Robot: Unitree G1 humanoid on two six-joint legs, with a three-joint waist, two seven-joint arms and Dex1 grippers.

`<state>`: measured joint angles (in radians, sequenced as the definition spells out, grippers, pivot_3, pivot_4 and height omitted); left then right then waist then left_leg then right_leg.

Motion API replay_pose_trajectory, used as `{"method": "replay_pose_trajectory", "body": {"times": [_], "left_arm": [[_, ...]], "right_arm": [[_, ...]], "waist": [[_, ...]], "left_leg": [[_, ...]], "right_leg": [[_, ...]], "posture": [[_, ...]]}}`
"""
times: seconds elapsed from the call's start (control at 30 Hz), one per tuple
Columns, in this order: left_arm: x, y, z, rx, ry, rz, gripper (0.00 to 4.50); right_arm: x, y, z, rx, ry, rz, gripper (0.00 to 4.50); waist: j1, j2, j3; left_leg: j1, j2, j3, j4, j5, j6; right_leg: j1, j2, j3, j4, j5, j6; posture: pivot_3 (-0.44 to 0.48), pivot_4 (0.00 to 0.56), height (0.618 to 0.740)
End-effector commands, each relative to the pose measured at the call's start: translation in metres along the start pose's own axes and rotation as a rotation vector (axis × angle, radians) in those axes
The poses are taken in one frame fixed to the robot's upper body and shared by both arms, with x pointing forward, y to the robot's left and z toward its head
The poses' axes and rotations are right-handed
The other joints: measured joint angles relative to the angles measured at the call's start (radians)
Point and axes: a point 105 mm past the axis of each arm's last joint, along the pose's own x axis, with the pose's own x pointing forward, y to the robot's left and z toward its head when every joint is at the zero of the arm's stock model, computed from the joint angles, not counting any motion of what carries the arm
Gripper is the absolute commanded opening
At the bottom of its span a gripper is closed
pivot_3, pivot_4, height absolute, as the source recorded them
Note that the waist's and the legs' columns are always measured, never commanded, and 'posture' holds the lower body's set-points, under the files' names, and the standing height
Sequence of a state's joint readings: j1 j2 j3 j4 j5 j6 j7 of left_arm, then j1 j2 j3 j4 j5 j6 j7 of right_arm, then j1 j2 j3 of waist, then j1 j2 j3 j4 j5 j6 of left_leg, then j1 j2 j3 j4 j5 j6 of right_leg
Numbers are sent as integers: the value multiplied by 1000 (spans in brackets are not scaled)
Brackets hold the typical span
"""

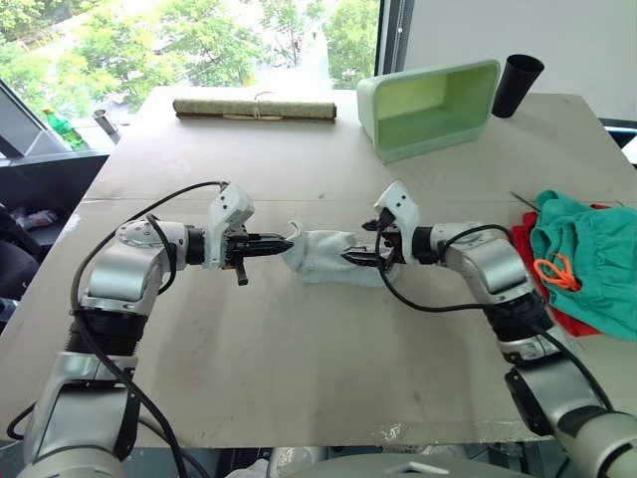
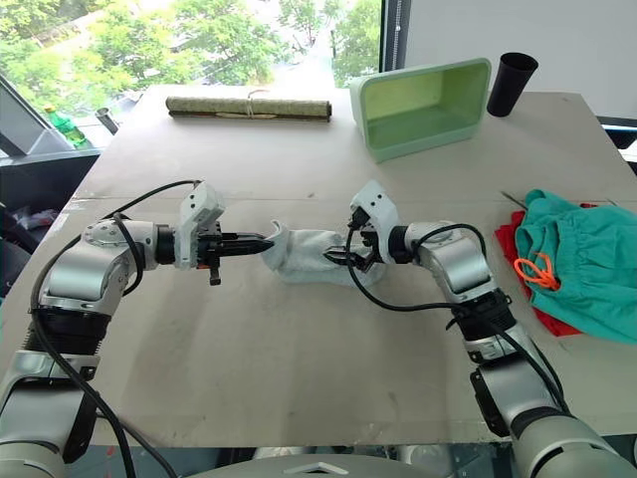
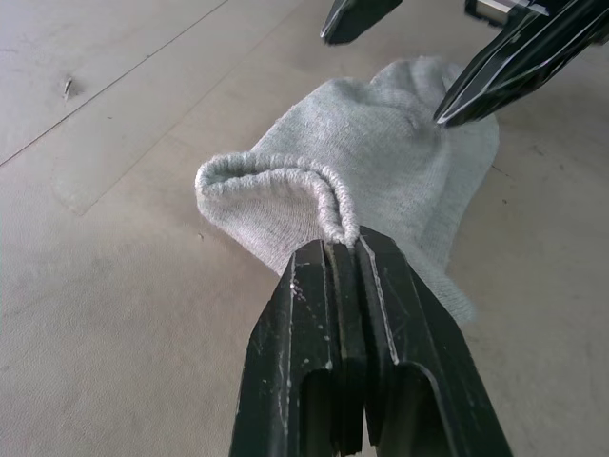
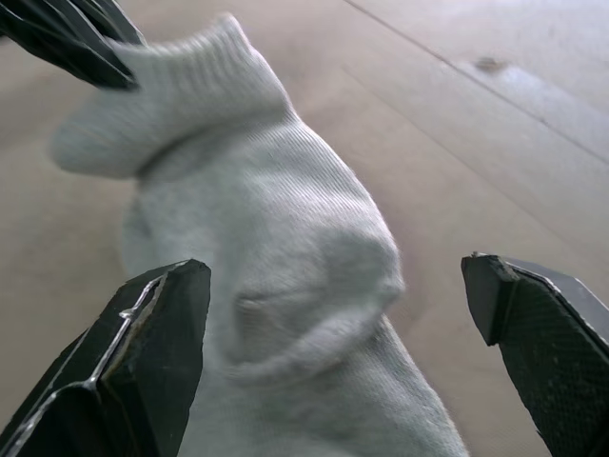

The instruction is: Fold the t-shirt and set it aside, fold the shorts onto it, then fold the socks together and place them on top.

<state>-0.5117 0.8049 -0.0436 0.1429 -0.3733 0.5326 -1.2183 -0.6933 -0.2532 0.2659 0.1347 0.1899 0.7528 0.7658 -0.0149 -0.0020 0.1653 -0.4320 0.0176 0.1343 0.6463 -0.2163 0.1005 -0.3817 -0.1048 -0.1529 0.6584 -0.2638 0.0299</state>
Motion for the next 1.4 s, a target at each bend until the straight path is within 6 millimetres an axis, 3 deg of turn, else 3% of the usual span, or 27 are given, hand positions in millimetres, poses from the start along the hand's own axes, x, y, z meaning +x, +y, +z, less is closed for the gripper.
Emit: {"method": "replay_pose_trajectory", "body": {"times": [0.03,0.27,0.3,0.77,0.97,1.13,1.3,1.4], "left_arm": [[-10,1,11,47,-12,24,0],[-13,2,9,42,-6,40,0],[-13,1,9,42,-6,40,0],[-12,2,10,38,-23,43,0],[-20,-15,43,33,-177,-26,0],[-26,-31,73,20,-304,-83,0],[-6,-25,37,-18,-145,-20,0],[-1,-26,29,-1,-102,-28,0]], "right_arm": [[0,-9,12,-78,-14,-48,3724],[0,6,9,-77,-10,45,123],[0,9,9,-76,-16,57,10],[-16,4,31,85,-132,32,10],[-47,1,46,119,-185,7,10],[-71,0,46,113,-159,-31,10],[-83,-6,20,134,-48,-96,10],[-81,-7,11,135,-13,-107,10]], "waist": [[-2,0,0],[-3,0,0],[-3,0,0],[-3,0,0],[1,0,0],[0,0,0],[1,0,0],[0,0,0]], "left_leg": [[0,0,0,0,0,0],[0,0,0,-1,0,0],[0,0,0,-1,0,0],[0,0,0,-1,0,0],[0,0,0,-2,0,0],[0,0,0,-2,0,0],[1,0,0,-3,0,0],[0,0,0,-3,0,0]], "right_leg": [[0,0,0,0,0,0],[0,0,0,0,0,0],[0,0,0,0,0,0],[0,0,0,0,0,0],[0,0,0,-1,0,0],[0,0,1,-1,0,0],[1,0,1,-1,0,0],[0,0,1,-1,0,0]], "posture": [[0,150,740],[0,150,740],[0,150,740],[0,150,740],[0,150,740],[0,150,740],[0,150,740],[0,150,740]]}}
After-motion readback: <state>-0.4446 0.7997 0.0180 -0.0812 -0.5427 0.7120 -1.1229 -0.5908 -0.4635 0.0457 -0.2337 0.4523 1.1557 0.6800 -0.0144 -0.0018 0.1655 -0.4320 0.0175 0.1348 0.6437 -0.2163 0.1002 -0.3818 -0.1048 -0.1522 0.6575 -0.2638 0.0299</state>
